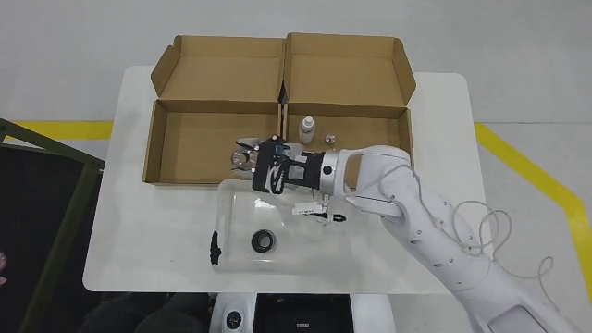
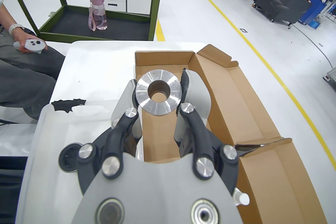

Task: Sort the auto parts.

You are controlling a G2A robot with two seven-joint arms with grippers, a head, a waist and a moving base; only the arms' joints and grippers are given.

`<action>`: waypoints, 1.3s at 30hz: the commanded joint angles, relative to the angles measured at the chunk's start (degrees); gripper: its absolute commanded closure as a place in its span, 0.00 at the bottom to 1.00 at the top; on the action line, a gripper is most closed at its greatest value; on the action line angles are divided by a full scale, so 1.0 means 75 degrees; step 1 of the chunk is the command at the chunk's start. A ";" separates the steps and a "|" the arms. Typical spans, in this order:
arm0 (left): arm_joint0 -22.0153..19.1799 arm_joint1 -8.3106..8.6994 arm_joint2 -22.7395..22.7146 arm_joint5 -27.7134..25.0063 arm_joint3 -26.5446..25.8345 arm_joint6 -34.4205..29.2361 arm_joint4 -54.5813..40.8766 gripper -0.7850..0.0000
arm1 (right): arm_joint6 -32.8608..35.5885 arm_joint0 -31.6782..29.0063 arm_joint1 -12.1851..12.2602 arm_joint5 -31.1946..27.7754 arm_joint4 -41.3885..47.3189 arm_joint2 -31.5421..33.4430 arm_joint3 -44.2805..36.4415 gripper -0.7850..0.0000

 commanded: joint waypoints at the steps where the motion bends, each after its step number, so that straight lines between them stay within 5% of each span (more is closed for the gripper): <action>1: 0.0000 0.0000 0.0000 0.0000 0.0000 0.0000 0.0000 0.00 | 0.0011 0.0141 -0.0065 0.0176 0.0035 -0.0120 0.0262 1.00; 39: 0.0000 0.0000 0.0000 0.0000 0.0000 0.0000 0.0000 0.00 | 0.0765 0.2915 -0.2008 0.1763 0.0406 -0.2366 0.5735 1.00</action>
